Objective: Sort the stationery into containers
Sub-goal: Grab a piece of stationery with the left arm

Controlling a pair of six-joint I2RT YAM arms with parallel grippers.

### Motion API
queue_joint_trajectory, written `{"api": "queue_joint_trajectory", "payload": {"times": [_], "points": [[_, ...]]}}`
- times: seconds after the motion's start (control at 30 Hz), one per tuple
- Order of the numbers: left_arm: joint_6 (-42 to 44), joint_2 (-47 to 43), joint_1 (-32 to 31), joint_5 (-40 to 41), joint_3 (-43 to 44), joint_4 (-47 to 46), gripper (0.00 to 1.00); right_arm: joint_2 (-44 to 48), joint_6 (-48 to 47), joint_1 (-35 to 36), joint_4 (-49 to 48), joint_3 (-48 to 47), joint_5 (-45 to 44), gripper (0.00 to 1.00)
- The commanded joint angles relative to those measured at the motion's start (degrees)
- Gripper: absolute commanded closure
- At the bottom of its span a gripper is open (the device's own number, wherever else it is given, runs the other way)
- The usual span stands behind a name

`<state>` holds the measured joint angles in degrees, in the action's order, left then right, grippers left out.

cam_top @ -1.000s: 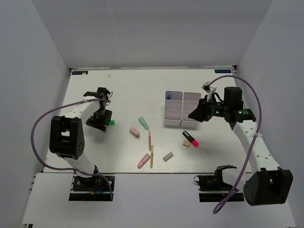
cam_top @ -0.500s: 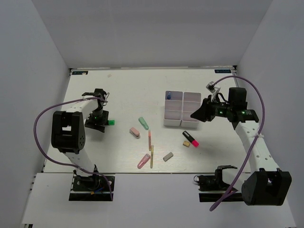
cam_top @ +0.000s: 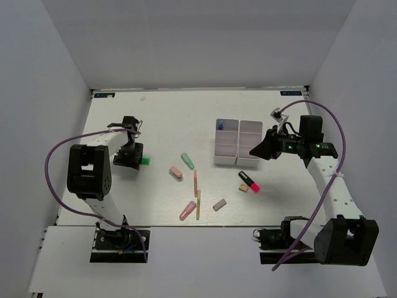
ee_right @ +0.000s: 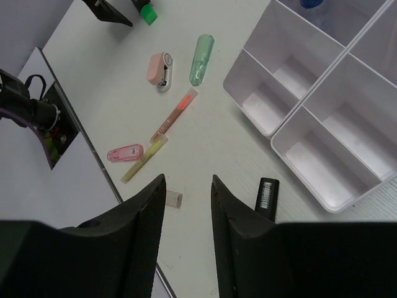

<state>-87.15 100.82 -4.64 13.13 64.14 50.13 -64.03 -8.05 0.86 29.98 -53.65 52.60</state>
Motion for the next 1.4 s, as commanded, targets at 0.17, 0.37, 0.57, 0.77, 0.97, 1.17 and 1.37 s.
{"api": "queue_joint_trajectory", "payload": {"times": [0.17, 0.37, 0.57, 0.77, 0.97, 1.17, 1.37], "points": [[-1.6, 1.7, 2.4, 2.1, 0.1, -0.4, 0.31, -0.7, -1.1, -2.6, 0.4, 0.0, 2.9, 0.61], [1.5, 4.6, 2.9, 5.0, 1.4, 2.7, 0.35, -0.9, -1.0, -3.9, 0.5, -0.1, 3.8, 0.61], [2.3, 6.2, 2.9, 3.8, -0.6, 2.0, 0.73, -0.9, -0.6, -4.7, 0.5, 0.0, 4.4, 0.61], [8.8, 5.0, 2.6, 2.3, -0.9, 0.2, 1.00, -0.8, -0.6, -5.6, 0.4, 0.0, 5.0, 0.61], [27.8, -2.5, -6.8, 2.8, 5.3, -6.4, 1.00, -1.3, -5.0, -6.2, 3.1, -0.1, 8.8, 0.20], [50.6, -5.9, -20.0, -1.2, 12.9, -13.6, 1.00, -2.1, -8.8, -6.3, 5.1, -0.4, 11.6, 0.81], [66.5, -5.5, -33.1, -5.8, 19.9, -23.7, 1.00, -2.4, -8.7, -6.8, 3.3, -0.1, 4.5, 0.38]]}}
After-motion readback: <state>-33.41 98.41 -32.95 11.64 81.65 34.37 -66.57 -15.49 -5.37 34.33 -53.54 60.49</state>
